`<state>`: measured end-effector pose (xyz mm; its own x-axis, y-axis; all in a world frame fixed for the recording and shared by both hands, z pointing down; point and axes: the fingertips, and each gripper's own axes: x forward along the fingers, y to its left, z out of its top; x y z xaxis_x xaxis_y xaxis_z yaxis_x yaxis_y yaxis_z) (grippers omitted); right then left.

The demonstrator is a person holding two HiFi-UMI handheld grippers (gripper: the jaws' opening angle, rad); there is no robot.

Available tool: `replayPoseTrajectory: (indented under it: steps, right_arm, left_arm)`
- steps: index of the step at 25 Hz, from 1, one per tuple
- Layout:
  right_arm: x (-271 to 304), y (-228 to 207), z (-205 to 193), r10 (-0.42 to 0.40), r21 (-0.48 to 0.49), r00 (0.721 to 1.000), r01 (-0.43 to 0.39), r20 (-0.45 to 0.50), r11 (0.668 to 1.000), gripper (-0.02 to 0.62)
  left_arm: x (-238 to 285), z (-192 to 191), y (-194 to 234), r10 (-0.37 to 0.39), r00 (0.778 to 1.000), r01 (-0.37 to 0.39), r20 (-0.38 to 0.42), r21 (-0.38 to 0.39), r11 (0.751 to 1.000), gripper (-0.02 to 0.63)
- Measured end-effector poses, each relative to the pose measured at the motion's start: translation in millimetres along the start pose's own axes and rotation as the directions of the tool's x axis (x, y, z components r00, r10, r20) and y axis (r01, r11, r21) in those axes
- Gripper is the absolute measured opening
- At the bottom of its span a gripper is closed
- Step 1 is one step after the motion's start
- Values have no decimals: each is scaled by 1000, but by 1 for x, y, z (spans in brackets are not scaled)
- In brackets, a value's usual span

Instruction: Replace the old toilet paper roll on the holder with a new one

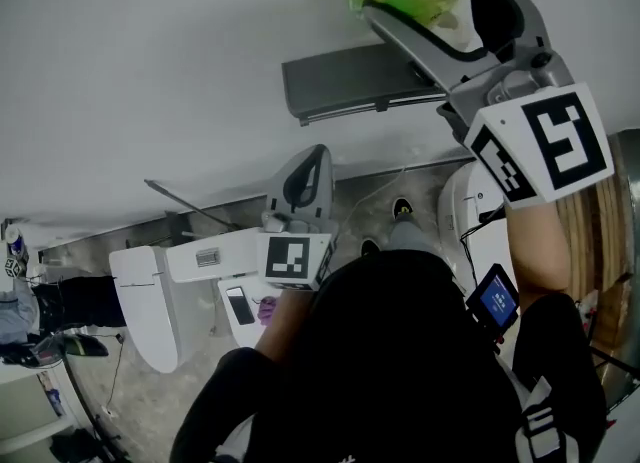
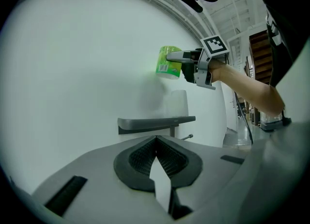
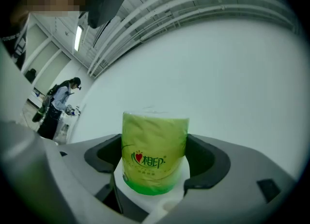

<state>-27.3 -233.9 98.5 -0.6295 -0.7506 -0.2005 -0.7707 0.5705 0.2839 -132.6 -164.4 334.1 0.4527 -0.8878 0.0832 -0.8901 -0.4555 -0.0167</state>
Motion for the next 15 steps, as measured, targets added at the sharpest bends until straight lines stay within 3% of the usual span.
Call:
replayPoseTrajectory:
  steps: [4, 8, 12, 15]
  right_arm:
    - [-31, -61, 15, -163, -106, 987, 163, 16, 981, 399]
    - [-68, -110, 4, -305, -224, 951, 289, -41, 931, 399]
    - [-105, -143, -34, -411, -341, 902, 348, -133, 873, 399]
    - [-126, -158, -81, -469, -471, 853, 325, -228, 820, 399]
  left_arm:
    - [7, -6, -4, -21, 1000, 21, -10, 17, 1000, 23]
    - [13, -5, -17, -65, 998, 64, 3, 23, 998, 21]
    - [21, -2, -26, -94, 995, 94, 14, 22, 995, 23]
    - [30, -3, -31, -109, 994, 109, 11, 17, 994, 22]
